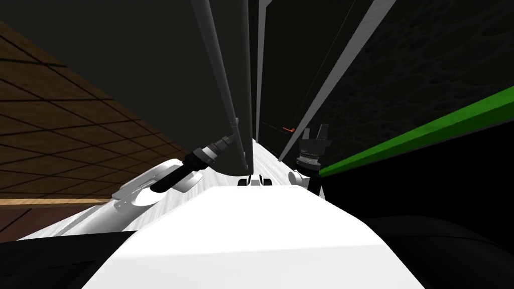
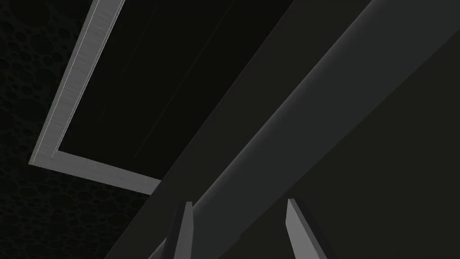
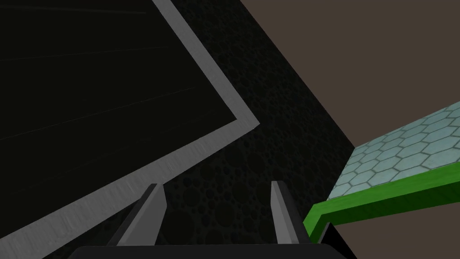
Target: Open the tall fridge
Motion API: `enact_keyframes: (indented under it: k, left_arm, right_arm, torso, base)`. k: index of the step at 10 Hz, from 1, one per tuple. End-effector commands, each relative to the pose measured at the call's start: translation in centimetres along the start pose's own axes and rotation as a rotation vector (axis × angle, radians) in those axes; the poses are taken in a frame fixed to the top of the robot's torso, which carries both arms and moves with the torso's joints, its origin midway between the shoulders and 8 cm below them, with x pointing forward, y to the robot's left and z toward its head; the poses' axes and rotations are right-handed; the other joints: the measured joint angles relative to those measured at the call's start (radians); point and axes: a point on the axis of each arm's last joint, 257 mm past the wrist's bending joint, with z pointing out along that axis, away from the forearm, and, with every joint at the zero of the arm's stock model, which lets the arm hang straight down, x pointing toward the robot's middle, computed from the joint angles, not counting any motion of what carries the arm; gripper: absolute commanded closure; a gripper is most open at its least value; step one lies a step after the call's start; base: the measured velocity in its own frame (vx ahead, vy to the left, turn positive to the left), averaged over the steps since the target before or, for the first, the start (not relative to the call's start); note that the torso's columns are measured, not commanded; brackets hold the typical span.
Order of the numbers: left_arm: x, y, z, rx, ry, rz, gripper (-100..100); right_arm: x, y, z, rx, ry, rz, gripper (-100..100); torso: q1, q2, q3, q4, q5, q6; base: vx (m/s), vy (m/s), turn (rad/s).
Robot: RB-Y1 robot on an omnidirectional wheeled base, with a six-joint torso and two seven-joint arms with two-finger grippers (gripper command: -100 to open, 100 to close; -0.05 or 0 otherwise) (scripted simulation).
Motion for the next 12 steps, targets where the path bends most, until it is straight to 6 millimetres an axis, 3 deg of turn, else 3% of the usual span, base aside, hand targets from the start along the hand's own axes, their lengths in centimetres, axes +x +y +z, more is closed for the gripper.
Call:
enact_keyframes:
  k: [1,10,11,12]
  left_arm:
    - [0.7,-1.3,0.0,0.053,0.031,-0.003,100]
    - [3.4,-6.0,-1.0,0.25,0.16,-0.03,100]
    - [2.3,-6.2,-0.8,0.248,0.159,-0.028,-100]
    - [1.9,-6.6,-0.8,0.256,0.165,-0.029,-100]
  right_arm:
    - [0.0,0.0,0.0,0.0,0.0,0.0,0]
    - [0.0,0.0,0.0,0.0,0.0,0.0,0]
    - [0.0,0.0,0.0,0.0,0.0,0.0,0]
    - [0.0,0.0,0.0,0.0,0.0,0.0,0]
  torso:
    - [0.005,0.0,0.0,-0.002,0.001,0.001]
    - [0.002,0.006,0.005,-0.001,0.001,0.001]
    - [0.003,0.005,0.004,-0.002,0.002,0.001]
    - [-0.003,-0.003,0.0,-0.004,0.0,0.0]
  base:
    - [-0.193,0.181,-0.149]
    - [-0.211,0.194,-0.099]
    - [-0.102,0.081,0.121]
    - [0.032,-0.049,0.2]
